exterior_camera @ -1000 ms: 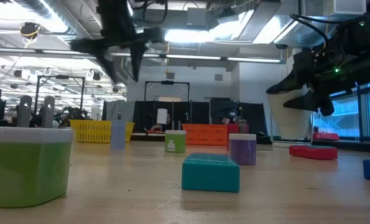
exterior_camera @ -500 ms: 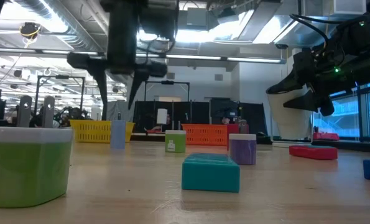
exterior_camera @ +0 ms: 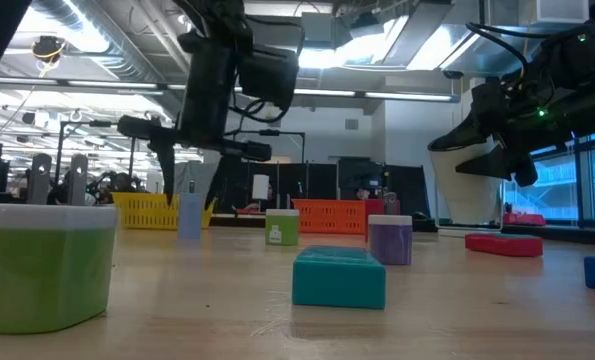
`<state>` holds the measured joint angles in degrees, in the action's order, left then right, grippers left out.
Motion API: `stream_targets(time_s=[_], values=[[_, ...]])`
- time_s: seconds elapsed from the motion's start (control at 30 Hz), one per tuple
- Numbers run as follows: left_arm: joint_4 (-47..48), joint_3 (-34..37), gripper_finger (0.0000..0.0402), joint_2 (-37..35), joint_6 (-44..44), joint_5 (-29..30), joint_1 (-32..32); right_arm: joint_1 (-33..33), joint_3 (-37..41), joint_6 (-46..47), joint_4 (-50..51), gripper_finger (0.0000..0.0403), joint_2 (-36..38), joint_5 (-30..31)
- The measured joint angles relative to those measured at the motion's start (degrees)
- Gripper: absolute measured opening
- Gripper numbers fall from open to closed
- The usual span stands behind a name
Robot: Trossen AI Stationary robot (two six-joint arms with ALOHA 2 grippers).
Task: Pick & Place Office items
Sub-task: Put the light blue changer adapter into the yellow bin
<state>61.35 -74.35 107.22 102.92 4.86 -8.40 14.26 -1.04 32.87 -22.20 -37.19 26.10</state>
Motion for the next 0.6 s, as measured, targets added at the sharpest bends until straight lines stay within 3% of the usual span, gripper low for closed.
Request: stream_targets(time_s=[0.4, 0.6], values=[[-1.31, 0.00, 0.0202, 0.08, -3.96, 1.38, -1.28, 0.00, 0.00, 0.01, 0.02, 0.0347, 0.00, -0.01], [-4.96, 2.51, 0.0174, 0.05, -2.95, -0.01, -1.26, 0.00, 0.00, 0.00, 0.02, 0.0347, 0.00, -0.01]])
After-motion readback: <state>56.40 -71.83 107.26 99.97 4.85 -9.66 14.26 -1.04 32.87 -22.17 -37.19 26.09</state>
